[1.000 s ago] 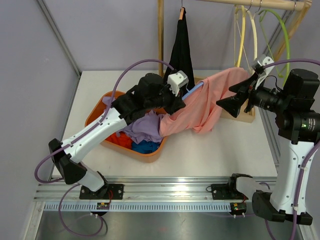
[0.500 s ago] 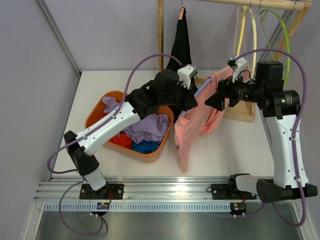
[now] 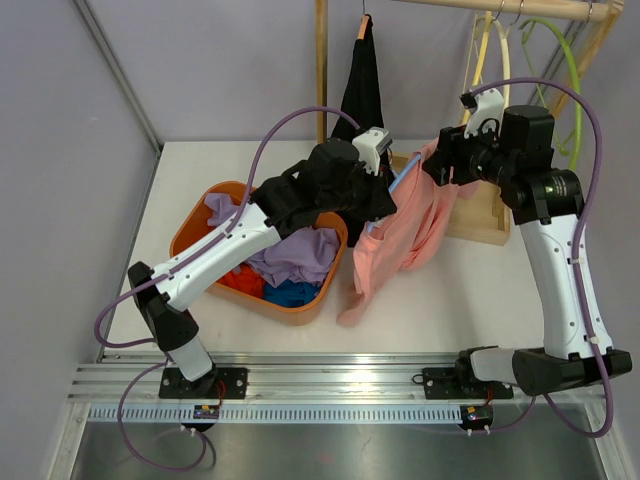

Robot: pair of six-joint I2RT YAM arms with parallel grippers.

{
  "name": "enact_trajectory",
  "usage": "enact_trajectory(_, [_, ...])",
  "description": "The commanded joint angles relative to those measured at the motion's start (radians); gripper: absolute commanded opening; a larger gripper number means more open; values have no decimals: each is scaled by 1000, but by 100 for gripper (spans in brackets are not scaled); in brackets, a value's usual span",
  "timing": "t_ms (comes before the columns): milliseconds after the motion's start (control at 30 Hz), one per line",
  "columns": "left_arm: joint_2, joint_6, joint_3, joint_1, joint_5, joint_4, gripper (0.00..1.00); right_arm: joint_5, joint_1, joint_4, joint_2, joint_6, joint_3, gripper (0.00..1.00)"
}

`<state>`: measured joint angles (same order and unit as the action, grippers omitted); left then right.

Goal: Remove the t-shirt from the hanger
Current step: Remove the tshirt from the hanger

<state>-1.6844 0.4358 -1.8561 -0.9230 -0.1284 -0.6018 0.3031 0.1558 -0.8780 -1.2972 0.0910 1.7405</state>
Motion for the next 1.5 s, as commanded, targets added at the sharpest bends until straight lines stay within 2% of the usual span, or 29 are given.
enact_trajectory(0, [55, 40, -12, 4, 22, 62, 0, 31, 14, 70, -24, -66, 40, 61])
enact_trajectory(267, [54, 38, -6, 4, 30, 53, 0, 88, 27, 65, -28, -85, 48, 58])
enact_trajectory(433, [52, 37, -12, 4, 24, 56, 0, 70, 36, 59, -53, -111, 51, 57])
enact_trajectory(533, [52, 35, -18, 4, 23, 50, 0, 36, 34, 60, -70, -116, 54, 34])
enact_trajectory(567, [55, 31, -18, 4, 26, 47, 0, 34, 34, 66, -70, -114, 57, 18])
enact_trajectory(600, [58, 27, -15, 4, 27, 42, 0, 31, 34, 70, -68, -106, 60, 9])
enact_trajectory(633, [60, 24, -9, 4, 35, 39, 0, 30, 34, 76, -68, -106, 65, 2])
enact_trajectory(667, [61, 17, -3, 4, 36, 34, 0, 30, 34, 80, -67, -103, 83, 0])
enact_trajectory(800, [54, -12, 18, 12, 55, 1, 0, 56, 34, 201, -10, -97, 110, 0])
enact_trajectory(967, [49, -40, 52, 29, 36, -19, 0, 214, 34, 330, 61, -119, 105, 0])
enact_trajectory(1133, [51, -58, 31, 39, 7, 0, 0, 419, 34, 297, 44, -194, 105, 0])
enact_trajectory(1200, [60, -68, 28, 41, -13, 31, 0, 451, 45, 230, 23, -186, 91, 0])
enact_trajectory(1233, [71, -74, 29, 42, -23, 43, 0, 514, 47, 199, 15, -166, 83, 0])
enact_trajectory(1333, [103, -103, 37, 42, -51, 76, 0, 573, 50, 49, -10, -3, 74, 0])
enact_trajectory(1367, [109, -127, 41, 42, -56, 77, 0, 580, 51, 1, -17, 107, 91, 11])
enact_trajectory(1400, [118, -138, 46, 44, -65, 77, 0, 590, 51, -110, -40, 162, 109, 17])
enact_trajectory(1467, [143, -192, 69, 49, -77, 74, 0, 602, 50, -217, -62, 315, 180, 28])
